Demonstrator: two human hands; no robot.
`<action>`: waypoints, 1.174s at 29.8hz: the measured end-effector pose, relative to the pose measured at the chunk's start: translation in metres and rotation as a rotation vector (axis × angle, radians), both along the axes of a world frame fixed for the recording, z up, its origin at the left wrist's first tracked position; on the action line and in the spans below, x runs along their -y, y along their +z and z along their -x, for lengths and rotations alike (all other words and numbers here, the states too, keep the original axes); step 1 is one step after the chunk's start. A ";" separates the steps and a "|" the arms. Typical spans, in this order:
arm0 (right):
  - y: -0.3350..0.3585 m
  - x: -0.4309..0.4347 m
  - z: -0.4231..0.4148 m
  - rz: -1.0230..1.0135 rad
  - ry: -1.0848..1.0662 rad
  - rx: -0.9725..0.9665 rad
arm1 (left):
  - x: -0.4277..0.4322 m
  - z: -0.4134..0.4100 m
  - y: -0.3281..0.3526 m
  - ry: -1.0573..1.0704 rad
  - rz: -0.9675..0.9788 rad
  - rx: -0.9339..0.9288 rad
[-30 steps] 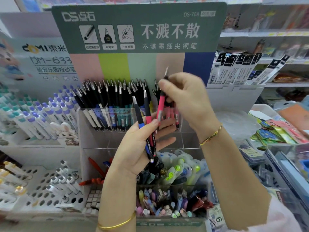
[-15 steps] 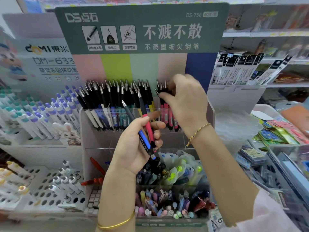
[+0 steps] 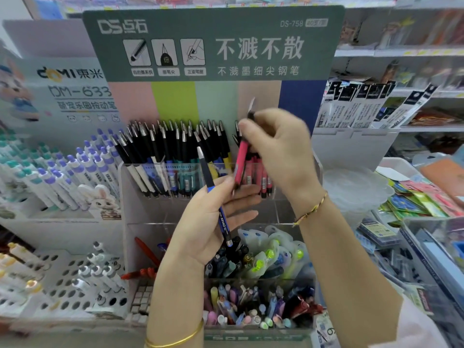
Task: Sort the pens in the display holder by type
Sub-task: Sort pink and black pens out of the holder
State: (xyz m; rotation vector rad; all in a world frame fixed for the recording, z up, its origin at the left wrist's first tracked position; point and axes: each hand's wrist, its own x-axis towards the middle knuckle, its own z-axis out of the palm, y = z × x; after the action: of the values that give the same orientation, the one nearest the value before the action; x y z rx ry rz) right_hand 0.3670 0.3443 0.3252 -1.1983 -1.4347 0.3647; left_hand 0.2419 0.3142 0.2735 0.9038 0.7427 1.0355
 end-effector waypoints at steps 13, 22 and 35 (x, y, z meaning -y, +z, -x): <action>-0.013 -0.014 0.001 -0.057 -0.336 0.386 | -0.001 0.005 -0.003 0.122 0.118 -0.003; -0.017 -0.007 -0.007 0.239 -0.417 0.634 | 0.001 0.004 -0.006 0.111 -0.006 -0.034; -0.013 0.007 0.024 0.226 0.276 0.316 | -0.003 0.015 -0.012 0.245 -0.172 -0.202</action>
State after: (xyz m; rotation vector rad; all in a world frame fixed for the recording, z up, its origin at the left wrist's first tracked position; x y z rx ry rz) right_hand 0.3428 0.3374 0.3119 -1.2802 -1.8817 0.5577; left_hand 0.2267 0.3171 0.2616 1.0962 0.9616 1.2501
